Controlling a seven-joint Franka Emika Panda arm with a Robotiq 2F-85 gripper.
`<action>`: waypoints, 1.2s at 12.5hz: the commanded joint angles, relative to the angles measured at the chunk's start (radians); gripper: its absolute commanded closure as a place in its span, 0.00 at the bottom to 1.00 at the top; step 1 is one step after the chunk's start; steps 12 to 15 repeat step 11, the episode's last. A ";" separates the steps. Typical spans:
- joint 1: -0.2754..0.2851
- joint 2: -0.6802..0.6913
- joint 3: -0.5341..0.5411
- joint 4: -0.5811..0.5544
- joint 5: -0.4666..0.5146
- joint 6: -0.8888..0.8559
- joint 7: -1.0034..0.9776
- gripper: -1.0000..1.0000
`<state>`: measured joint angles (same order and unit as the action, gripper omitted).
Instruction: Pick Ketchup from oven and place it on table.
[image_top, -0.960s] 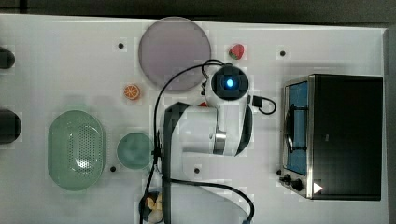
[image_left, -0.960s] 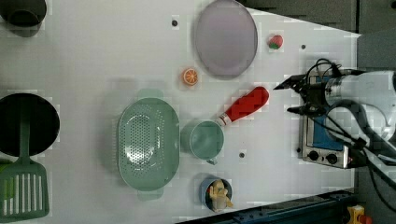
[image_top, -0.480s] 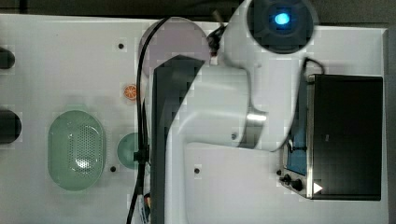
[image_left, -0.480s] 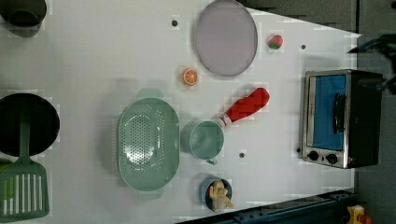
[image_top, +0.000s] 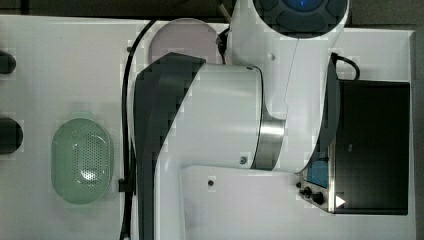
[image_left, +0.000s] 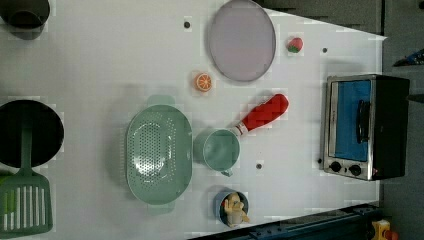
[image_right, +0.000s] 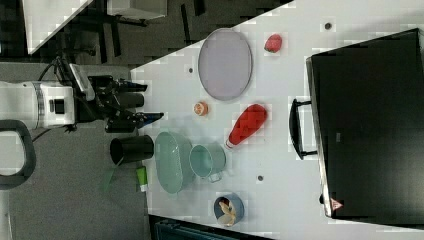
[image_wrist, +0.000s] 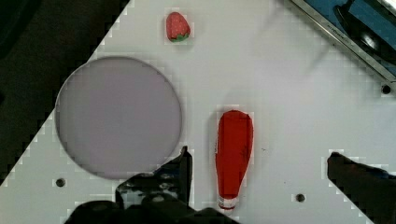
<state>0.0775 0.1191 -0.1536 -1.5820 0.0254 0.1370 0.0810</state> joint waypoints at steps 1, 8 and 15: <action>0.014 -0.014 -0.005 0.014 0.001 0.014 0.025 0.00; 0.014 -0.001 -0.005 0.014 0.001 0.014 0.025 0.00; 0.014 0.002 -0.005 0.014 0.001 0.014 0.025 0.00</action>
